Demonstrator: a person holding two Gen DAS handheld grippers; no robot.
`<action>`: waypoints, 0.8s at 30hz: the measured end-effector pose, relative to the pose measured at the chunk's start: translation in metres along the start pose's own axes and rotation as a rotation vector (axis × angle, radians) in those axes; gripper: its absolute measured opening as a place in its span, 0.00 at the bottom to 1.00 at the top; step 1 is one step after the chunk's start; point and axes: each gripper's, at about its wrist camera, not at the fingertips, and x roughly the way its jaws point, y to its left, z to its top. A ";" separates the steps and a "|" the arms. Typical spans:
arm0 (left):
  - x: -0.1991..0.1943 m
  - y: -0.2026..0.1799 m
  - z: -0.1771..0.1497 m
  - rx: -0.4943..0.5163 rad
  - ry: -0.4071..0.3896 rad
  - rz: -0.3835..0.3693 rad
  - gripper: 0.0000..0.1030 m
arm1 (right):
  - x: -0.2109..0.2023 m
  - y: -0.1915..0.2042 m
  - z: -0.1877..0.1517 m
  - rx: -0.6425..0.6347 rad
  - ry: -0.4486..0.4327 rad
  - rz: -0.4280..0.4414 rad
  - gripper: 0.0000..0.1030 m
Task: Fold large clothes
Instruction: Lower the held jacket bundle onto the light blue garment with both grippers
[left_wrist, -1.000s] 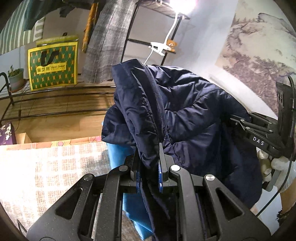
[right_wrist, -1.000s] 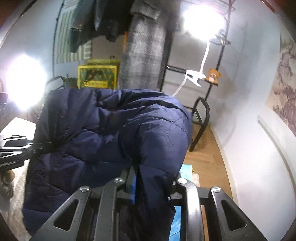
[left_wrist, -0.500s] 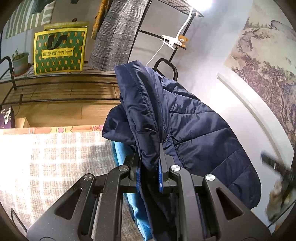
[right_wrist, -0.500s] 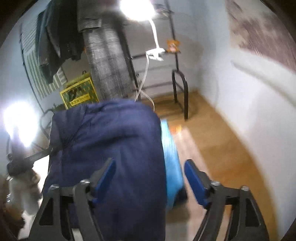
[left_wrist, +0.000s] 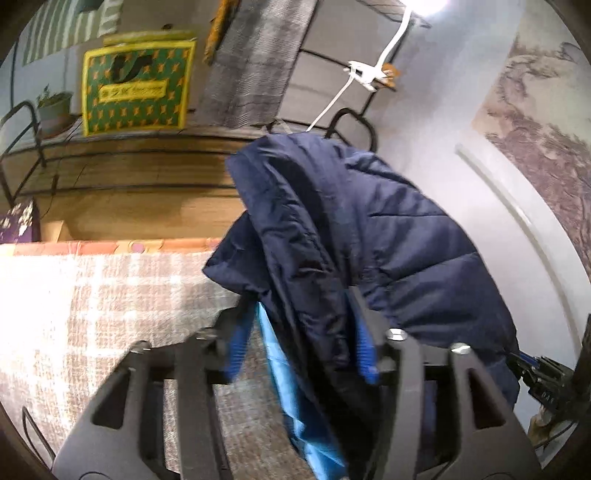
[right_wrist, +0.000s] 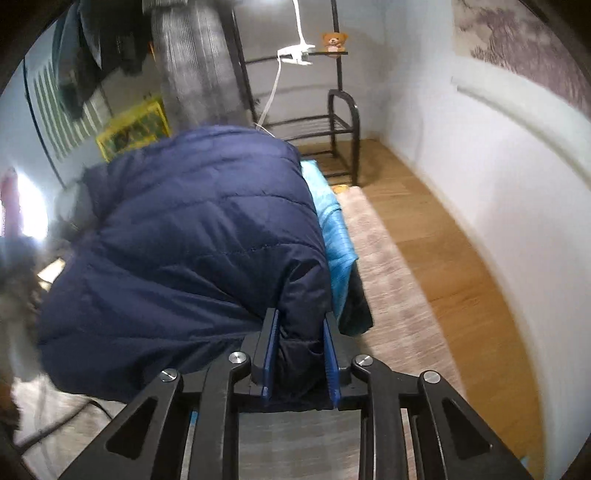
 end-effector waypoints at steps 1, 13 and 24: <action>0.000 0.000 -0.001 0.009 0.004 0.014 0.55 | 0.000 0.004 -0.001 -0.022 -0.005 -0.021 0.21; -0.111 -0.014 0.008 0.099 -0.120 0.090 0.54 | -0.103 0.013 0.005 0.015 -0.196 0.000 0.31; -0.302 -0.011 0.001 0.162 -0.292 0.062 0.54 | -0.255 0.048 -0.009 -0.010 -0.360 0.000 0.35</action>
